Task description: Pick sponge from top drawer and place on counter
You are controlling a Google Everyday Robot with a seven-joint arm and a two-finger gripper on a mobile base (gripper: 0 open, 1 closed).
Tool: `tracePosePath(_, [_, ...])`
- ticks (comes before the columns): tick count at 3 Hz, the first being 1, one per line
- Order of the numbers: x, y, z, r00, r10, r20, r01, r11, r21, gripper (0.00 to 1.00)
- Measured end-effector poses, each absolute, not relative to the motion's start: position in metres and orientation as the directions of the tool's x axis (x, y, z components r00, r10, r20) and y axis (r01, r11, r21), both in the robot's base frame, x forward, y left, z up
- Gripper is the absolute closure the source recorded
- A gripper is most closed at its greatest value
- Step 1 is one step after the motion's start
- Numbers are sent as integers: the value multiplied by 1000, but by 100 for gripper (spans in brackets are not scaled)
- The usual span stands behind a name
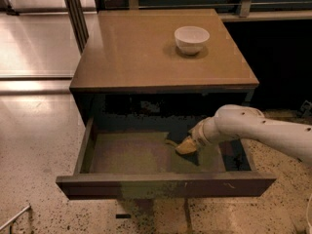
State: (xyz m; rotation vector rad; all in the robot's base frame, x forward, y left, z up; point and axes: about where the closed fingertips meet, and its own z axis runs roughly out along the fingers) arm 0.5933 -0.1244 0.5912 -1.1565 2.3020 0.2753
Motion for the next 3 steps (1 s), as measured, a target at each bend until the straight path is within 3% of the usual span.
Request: tracePosePath(3, [580, -121, 673, -327, -714, -619, -922, 386, 41, 100])
